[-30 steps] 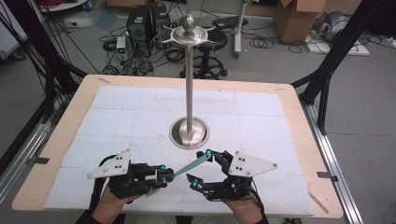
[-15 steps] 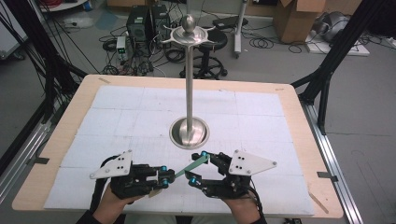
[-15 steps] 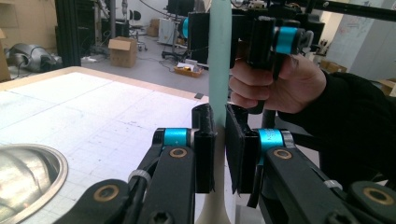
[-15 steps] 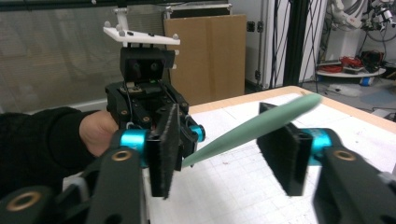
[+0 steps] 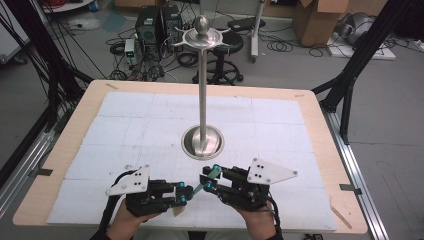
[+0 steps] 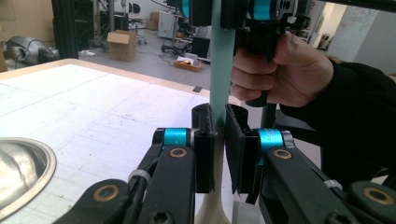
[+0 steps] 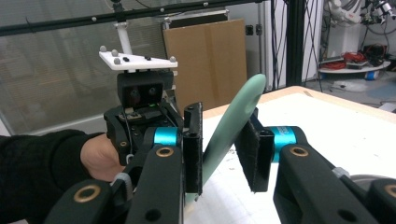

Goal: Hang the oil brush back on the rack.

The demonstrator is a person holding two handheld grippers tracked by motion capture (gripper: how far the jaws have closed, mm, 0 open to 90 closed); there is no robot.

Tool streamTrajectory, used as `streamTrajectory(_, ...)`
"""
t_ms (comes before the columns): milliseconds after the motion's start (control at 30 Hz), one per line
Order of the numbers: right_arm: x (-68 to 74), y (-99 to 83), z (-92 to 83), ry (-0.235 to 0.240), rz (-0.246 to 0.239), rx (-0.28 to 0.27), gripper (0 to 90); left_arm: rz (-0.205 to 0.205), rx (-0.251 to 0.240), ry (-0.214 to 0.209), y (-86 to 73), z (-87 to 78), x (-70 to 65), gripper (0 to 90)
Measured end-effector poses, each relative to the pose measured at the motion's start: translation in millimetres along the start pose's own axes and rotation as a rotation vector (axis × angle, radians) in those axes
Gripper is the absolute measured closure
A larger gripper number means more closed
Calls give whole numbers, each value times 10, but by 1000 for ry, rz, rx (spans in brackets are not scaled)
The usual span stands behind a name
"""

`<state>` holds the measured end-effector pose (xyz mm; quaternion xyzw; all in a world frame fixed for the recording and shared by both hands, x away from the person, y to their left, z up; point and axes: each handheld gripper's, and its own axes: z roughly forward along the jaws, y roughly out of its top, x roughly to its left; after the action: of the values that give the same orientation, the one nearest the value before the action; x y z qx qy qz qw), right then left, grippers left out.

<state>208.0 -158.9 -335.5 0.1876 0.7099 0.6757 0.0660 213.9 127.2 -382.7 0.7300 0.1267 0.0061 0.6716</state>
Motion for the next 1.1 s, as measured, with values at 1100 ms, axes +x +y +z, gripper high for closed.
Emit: streamTrajectory(1100, 31, 243, 104, 124, -42, 96, 823, -39, -4, -78, 75, -96, 69, 496)
